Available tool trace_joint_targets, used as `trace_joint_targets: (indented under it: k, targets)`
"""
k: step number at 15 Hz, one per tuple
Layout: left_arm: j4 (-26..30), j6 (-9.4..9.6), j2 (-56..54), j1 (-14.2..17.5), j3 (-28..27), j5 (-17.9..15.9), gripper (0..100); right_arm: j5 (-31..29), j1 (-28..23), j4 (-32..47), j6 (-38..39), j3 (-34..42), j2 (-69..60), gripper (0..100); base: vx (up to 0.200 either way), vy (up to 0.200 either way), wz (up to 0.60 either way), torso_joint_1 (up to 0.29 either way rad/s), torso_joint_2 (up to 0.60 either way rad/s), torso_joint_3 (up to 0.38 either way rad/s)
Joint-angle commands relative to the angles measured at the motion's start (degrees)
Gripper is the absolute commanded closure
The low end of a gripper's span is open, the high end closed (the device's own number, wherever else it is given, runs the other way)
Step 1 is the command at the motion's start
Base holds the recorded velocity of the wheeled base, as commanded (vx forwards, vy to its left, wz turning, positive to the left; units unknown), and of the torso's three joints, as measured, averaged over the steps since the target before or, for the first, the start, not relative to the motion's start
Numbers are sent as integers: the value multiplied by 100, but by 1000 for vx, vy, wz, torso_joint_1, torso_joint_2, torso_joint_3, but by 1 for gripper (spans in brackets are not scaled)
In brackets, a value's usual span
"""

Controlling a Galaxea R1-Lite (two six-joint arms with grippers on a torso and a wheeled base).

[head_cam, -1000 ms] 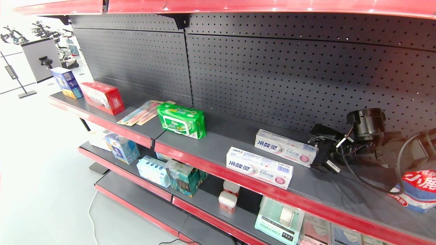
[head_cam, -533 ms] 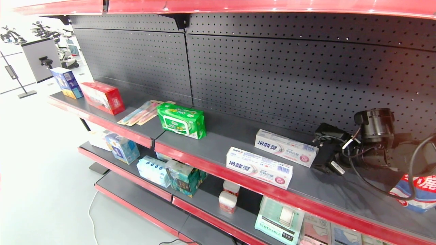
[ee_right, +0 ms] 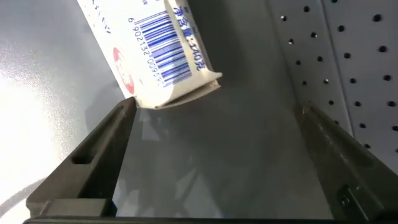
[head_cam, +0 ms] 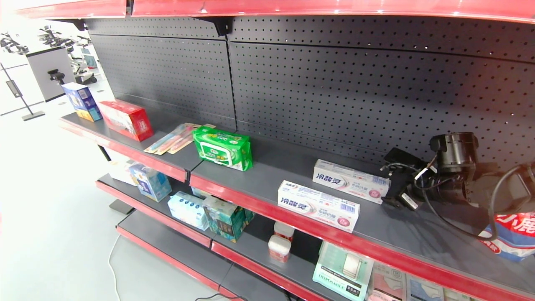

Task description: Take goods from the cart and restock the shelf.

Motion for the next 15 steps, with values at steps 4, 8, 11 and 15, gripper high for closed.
trace_joint_targets:
  k: [4,8,11,15]
  targets:
    - [0,0,8,1,0,4,0,-78,-142,3,41,71,11,0,0,0,0,0,0,0]
    - [0,0,8,1,0,4,0,-439,-423,-6,41,36,108,0,0,0,0,0,0,0]
    - [0,0,8,1,0,4,0,-439,-405,-32,41,-105,135,0,0,0,0,0,0,0]
    - [0,0,8,1,0,4,0,-439,-230,-32,50,-219,187,0,0,0,0,0,0,0]
